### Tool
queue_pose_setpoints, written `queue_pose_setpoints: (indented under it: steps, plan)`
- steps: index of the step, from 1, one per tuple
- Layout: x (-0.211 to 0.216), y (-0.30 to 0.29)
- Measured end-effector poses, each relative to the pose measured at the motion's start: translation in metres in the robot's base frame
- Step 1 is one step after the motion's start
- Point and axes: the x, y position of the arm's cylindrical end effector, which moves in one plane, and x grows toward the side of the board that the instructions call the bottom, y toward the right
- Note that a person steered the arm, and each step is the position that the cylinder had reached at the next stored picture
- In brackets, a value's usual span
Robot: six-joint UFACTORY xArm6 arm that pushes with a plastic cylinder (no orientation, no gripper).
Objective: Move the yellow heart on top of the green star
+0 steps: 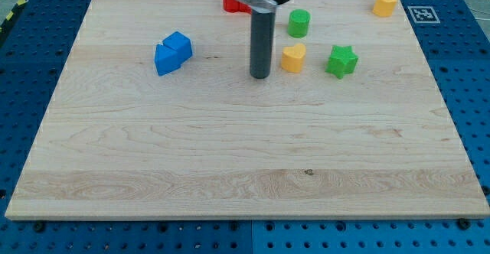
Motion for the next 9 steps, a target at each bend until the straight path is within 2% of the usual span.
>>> queue_pose_setpoints:
  steps: [4, 9]
  plan:
    - [-0.012, 0.012]
    - [-0.049, 0.130]
